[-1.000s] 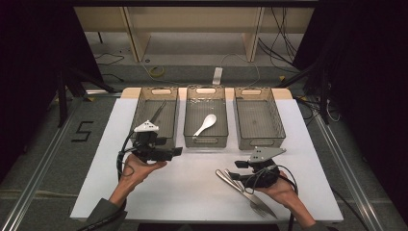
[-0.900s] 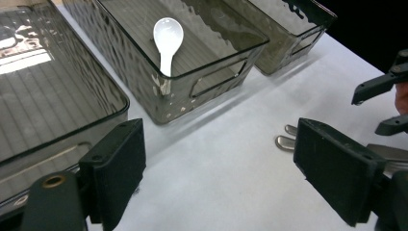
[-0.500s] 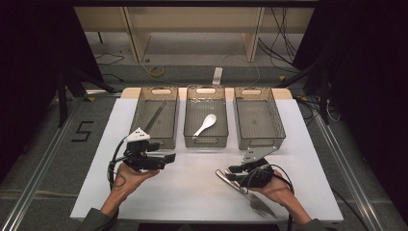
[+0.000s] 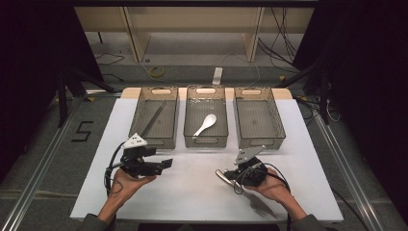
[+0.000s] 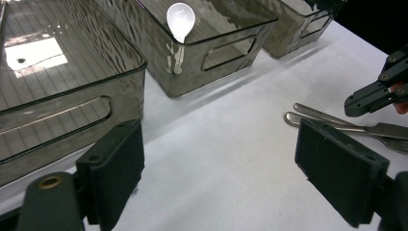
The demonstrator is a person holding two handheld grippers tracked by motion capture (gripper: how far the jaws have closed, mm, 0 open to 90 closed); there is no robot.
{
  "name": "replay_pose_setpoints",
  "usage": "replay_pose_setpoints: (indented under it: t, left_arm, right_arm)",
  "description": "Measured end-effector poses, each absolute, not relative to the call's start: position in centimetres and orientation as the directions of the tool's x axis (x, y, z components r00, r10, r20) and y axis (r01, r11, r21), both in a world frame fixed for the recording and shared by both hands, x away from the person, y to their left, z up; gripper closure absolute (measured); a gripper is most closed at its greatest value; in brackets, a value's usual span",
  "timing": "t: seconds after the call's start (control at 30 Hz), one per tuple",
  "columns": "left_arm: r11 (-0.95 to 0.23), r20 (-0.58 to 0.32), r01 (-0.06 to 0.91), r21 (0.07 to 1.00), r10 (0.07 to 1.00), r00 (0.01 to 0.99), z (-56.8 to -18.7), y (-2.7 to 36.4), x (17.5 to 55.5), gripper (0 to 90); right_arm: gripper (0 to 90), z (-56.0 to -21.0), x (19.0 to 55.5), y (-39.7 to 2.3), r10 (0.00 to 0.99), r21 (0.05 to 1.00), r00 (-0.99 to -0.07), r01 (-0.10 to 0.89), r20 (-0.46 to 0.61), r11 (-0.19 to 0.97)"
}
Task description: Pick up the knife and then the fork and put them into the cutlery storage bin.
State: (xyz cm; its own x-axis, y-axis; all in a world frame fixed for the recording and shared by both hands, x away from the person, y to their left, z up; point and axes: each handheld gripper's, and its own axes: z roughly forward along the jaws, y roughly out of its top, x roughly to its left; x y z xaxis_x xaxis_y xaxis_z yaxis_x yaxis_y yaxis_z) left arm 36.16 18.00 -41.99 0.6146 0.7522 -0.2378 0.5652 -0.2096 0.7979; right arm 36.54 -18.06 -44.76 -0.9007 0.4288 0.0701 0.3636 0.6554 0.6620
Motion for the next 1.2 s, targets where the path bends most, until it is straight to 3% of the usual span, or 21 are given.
replay_pose_setpoints:
  t: [0.2, 0.67, 0.77, 0.93, 1.2]
  left_arm:
    - [-0.251, -0.191, 0.547, 0.798, 0.755, 0.627, -42.2, 17.4, 35.8, 17.0]
    - [-0.245, -0.201, 0.540, 0.805, 0.745, 0.637, -42.2, 17.4, 35.8, 16.8]
    - [-0.245, -0.198, 0.537, 0.807, 0.744, 0.638, -42.2, 17.4, 35.8, 16.8]
    - [-0.249, -0.189, 0.532, 0.809, 0.748, 0.636, -42.2, 17.5, 35.8, 16.8]
    - [-0.250, -0.187, 0.533, 0.808, 0.750, 0.635, -42.2, 17.5, 35.8, 16.8]
  right_arm:
    - [90.0, -45.4, 36.7, -17.4, 0.408, 0.627, -0.910, 0.359, 0.071, 0.692]
    - [90.0, -47.0, 37.2, -16.0, 0.357, 0.541, -0.933, 0.322, 0.042, 0.777]
    - [90.0, -46.9, 37.3, -16.0, 0.378, 0.530, -0.922, 0.361, 0.081, 0.767]
    - [90.0, -47.0, 37.4, -16.1, 0.373, 0.536, -0.927, 0.334, 0.038, 0.775]
    - [90.0, -47.1, 37.8, -16.7, 0.435, 0.506, -0.900, 0.388, 0.028, 0.771]
